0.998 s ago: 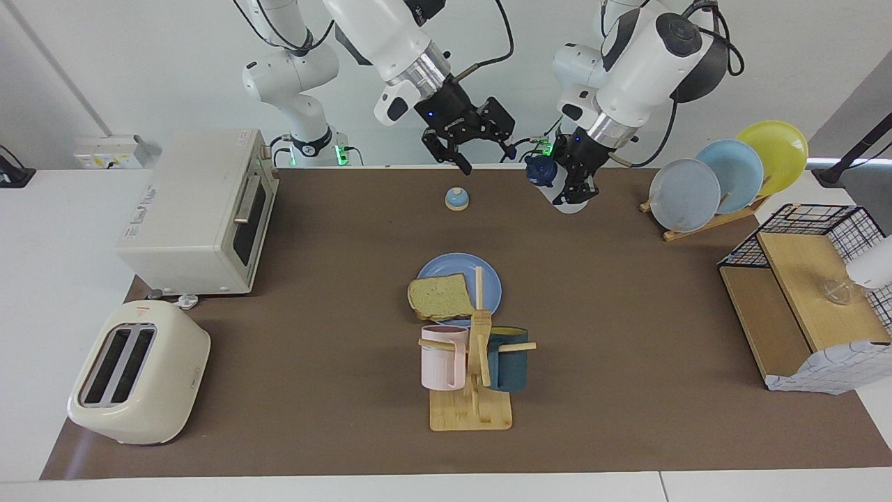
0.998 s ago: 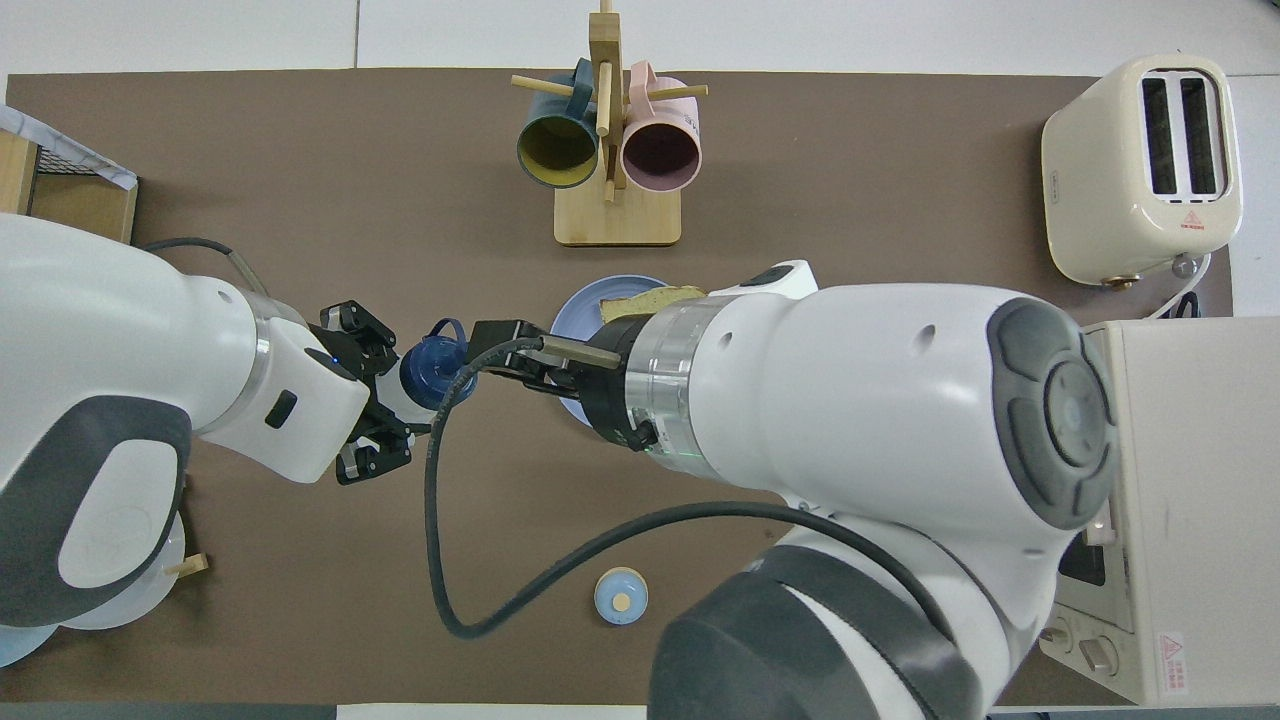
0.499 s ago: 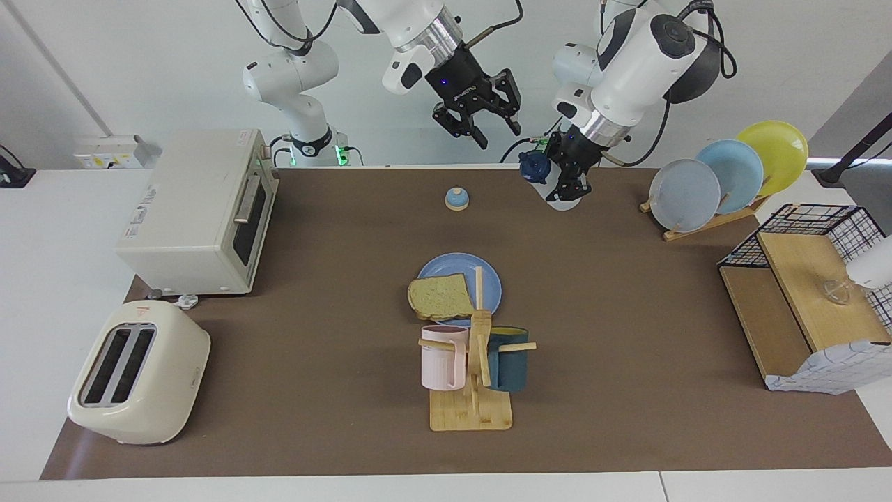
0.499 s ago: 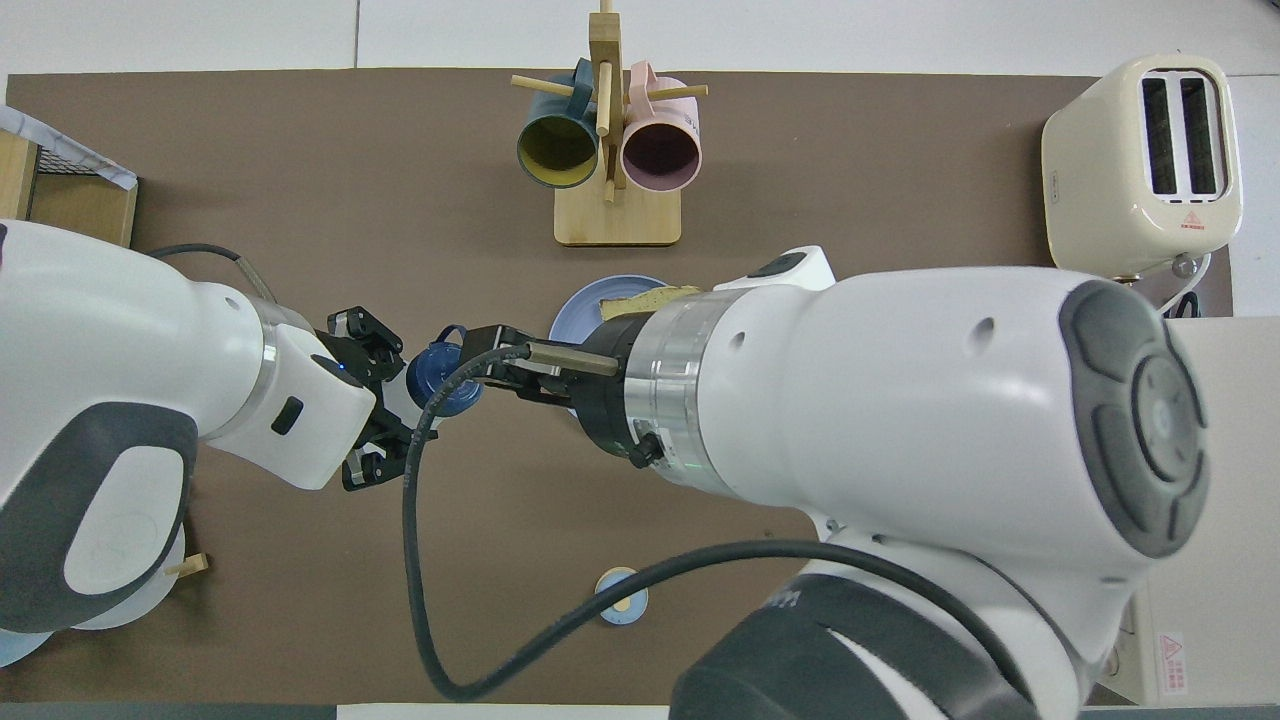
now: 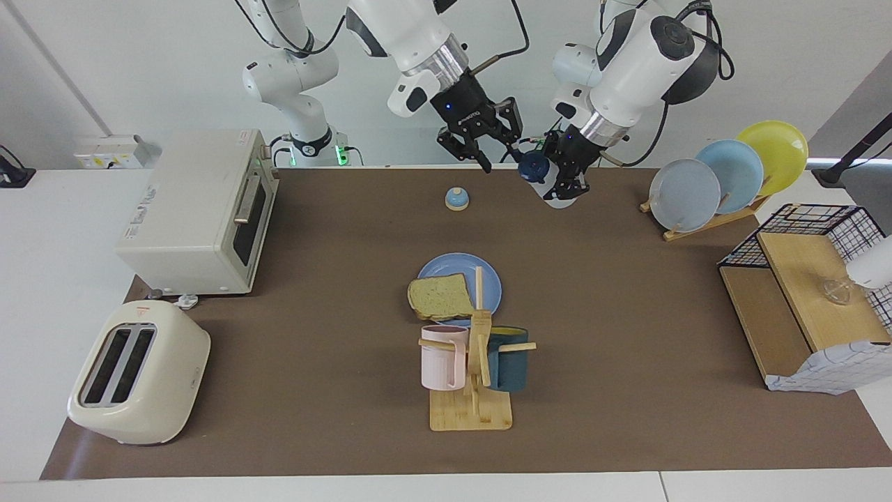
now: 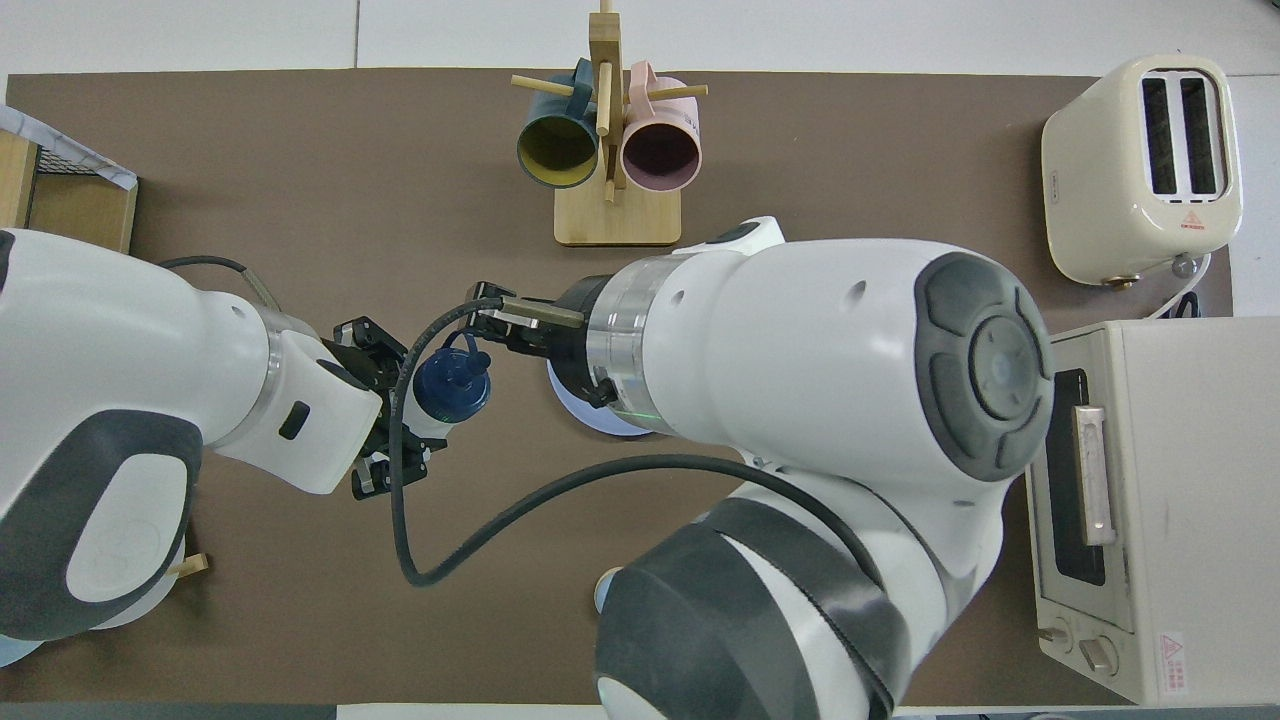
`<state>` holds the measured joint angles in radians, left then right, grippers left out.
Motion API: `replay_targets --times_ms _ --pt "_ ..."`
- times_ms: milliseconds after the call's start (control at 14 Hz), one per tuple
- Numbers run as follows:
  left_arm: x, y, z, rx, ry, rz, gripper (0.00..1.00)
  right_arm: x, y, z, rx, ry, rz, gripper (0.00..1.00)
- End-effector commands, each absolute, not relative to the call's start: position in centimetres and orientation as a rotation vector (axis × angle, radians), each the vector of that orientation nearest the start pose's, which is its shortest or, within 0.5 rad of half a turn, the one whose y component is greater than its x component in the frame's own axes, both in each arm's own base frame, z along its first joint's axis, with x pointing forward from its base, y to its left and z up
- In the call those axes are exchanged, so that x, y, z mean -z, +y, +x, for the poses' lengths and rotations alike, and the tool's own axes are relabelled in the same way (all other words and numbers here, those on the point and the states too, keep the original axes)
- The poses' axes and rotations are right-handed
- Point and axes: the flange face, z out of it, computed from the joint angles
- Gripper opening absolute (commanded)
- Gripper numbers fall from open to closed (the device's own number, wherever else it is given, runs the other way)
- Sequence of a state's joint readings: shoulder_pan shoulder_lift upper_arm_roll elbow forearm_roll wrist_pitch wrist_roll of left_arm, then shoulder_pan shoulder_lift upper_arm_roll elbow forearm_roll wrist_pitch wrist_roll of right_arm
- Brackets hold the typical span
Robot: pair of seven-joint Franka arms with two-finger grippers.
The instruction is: Put bread on plate and add seasoning
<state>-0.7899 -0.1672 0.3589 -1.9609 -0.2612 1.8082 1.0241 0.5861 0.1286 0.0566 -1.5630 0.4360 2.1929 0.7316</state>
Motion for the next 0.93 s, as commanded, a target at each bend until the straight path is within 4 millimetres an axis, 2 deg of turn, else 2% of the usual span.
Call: replay_targets --times_ms 0,214,856 --pt "-54.95 -22.48 45.15 0.179 2.210 -2.660 0.00 -64.21 40.77 50.67 0.163 0.344 -2.460 0.54" --pt "-54.95 -22.48 45.15 0.178 2.204 -2.666 0.00 -63.94 41.22 50.07 0.145 0.322 -2.490 0.54" --pt "-54.85 -22.40 44.99 0.185 2.206 -2.683 0.00 -64.28 40.97 49.74 0.142 0.302 -2.526 0.40"
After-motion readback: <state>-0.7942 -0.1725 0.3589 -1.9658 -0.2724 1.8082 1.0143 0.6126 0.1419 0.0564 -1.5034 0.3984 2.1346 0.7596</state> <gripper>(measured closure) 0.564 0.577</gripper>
